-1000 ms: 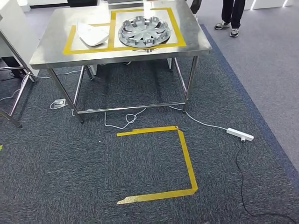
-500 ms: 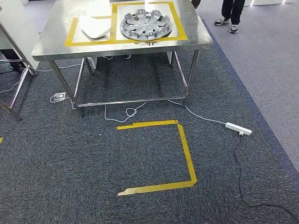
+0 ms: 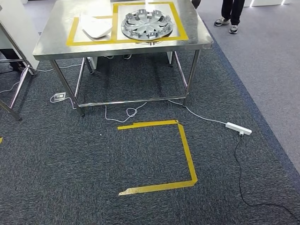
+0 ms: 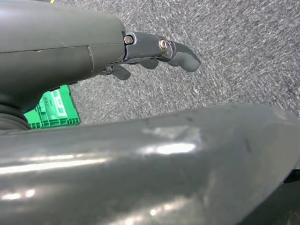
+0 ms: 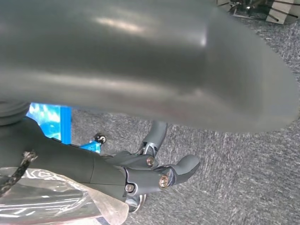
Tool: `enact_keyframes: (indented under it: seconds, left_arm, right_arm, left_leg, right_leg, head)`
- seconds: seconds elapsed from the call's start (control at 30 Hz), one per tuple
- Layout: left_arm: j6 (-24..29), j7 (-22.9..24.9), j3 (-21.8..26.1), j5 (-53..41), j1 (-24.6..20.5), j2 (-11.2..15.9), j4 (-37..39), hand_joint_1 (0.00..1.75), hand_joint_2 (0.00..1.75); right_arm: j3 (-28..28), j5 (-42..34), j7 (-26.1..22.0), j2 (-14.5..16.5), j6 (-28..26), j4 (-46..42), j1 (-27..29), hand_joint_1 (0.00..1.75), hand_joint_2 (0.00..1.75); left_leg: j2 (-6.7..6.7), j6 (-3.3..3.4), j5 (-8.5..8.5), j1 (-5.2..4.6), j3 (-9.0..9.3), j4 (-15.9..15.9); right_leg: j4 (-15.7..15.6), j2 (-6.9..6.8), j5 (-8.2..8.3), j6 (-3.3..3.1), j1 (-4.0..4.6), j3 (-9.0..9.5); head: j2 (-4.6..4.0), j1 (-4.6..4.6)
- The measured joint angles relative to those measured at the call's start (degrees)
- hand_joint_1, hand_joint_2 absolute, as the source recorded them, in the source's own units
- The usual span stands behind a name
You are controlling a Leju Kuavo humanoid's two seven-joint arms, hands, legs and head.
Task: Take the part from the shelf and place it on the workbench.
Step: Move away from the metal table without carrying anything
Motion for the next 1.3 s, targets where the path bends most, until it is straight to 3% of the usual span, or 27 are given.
enact_keyframes:
  seconds: [0.93, 1.1, 1.17, 1.27, 1.3]
  left_arm:
    - [0.09, -0.57, -0.55, -0.34, -1.12, 0.04, 1.49, 0.0, 0.0]
    - [0.16, -0.57, -0.56, -0.54, -1.39, 0.05, 1.79, 0.0, 0.0]
    - [0.24, -0.57, -0.57, -0.57, -1.53, 0.04, 1.86, 0.0, 0.0]
    - [0.27, -0.57, -0.57, -0.63, -1.64, 0.03, 2.1, 0.0, 0.0]
    - [0.27, -0.57, -0.57, -0.64, -1.62, 0.02, 2.22, 0.0, 0.0]
  right_arm:
    - [1.83, 0.03, 0.26, -0.69, 0.01, 1.22, -1.01, 0.0, 0.0]
    - [2.45, -0.01, 0.4, -0.77, -0.22, 1.43, -1.18, 0.0, 0.0]
    - [2.75, 0.0, 0.4, -0.86, -0.46, 1.43, -1.25, 0.0, 0.0]
    - [3.11, -0.02, 0.41, -0.92, -0.62, 1.46, -1.22, 0.0, 0.0]
    - [3.2, -0.05, 0.41, -0.92, -0.63, 1.48, -1.17, 0.0, 0.0]
  left_leg:
    - [0.0, -0.14, 0.2, 0.04, -0.21, 0.0]
    - [-0.11, 0.93, 0.7, -0.02, -0.49, -0.31]
    - [-0.36, 1.35, 1.53, 0.46, -0.47, -1.27]
    - [-1.04, 1.32, 2.16, 0.76, -1.16, -1.44]
    - [-1.38, 1.15, 2.29, 0.81, -1.41, -1.34]
  right_leg:
    - [0.07, 0.0, 0.13, -0.06, 0.02, -0.25]
    - [-0.07, -0.28, 0.37, 0.62, -0.12, -0.37]
    - [2.42, -0.08, -1.87, 0.91, -0.06, -1.65]
    - [13.26, 0.34, -7.89, 1.51, -0.5, -6.24]
    - [15.79, 0.36, -8.68, 1.72, -0.68, -7.16]
  head:
    - [0.0, 0.0]
    - [0.01, -0.05]
    - [0.01, 0.15]
    - [0.01, 0.42]
    - [0.0, 0.42]
